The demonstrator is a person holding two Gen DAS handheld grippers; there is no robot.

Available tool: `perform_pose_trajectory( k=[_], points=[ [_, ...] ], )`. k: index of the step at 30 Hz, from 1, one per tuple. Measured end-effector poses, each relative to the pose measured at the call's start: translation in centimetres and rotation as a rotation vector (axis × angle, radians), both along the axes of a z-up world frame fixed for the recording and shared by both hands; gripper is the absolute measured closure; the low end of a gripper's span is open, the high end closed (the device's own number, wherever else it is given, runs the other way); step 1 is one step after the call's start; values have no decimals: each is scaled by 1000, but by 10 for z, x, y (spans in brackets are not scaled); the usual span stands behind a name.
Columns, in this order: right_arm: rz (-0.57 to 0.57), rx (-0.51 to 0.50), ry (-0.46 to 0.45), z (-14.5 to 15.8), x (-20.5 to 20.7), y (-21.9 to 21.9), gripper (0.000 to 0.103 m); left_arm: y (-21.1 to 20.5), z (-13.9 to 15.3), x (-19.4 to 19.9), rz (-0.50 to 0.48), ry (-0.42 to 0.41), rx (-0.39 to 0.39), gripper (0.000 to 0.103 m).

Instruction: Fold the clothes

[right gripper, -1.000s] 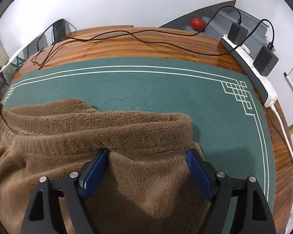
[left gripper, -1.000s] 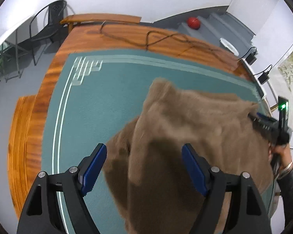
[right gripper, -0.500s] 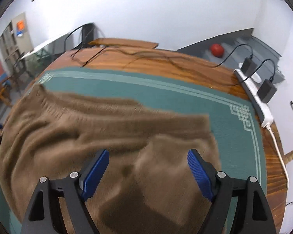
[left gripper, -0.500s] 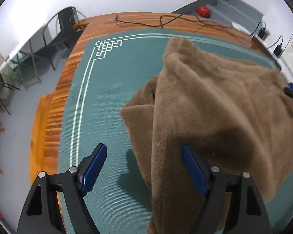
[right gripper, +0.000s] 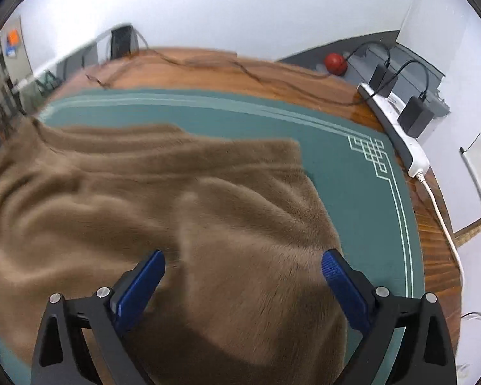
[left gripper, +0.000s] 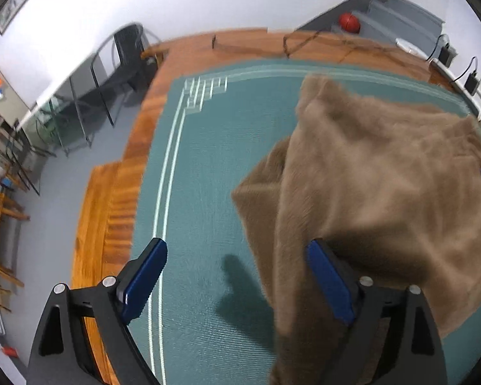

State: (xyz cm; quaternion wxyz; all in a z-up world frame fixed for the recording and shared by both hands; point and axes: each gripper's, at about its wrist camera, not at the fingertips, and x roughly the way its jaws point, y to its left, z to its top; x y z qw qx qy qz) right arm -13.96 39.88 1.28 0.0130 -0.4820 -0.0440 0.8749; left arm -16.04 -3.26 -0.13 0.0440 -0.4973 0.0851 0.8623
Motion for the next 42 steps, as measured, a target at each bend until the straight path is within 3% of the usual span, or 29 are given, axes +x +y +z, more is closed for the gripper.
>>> perform_pose_trajectory(
  k=[6,9,12,15,22,25,27,33,38,42],
  points=[
    [24,-123,16,10,24,-10,4,39,22,2,-107,46,136,11],
    [49,-145,-3,4,27,-22,4,60,8,-6,-140,12,111,11],
    [62,-142,-49,-11,26,-30,3,76,-22,-19,-139,-60,38,11],
    [57,-145,-85,-23,22,-29,1,77,-48,-27,-136,-107,19,10],
    [38,-175,-83,-22,27,-25,1,70,-43,-27,-110,-104,31,6],
    [-31,-275,18,2,53,0,1,56,-29,-15,-78,-77,61,5],
    [-150,-324,65,9,80,32,1,49,-26,-11,-54,-74,79,5],
    [-384,-462,52,-4,137,112,1,48,-10,6,-37,-52,128,5],
    [-412,-585,54,-14,160,116,1,67,-3,13,-86,-40,113,5],
    [-401,-625,22,-26,170,103,1,69,-9,21,-72,-72,121,5]
  ],
)
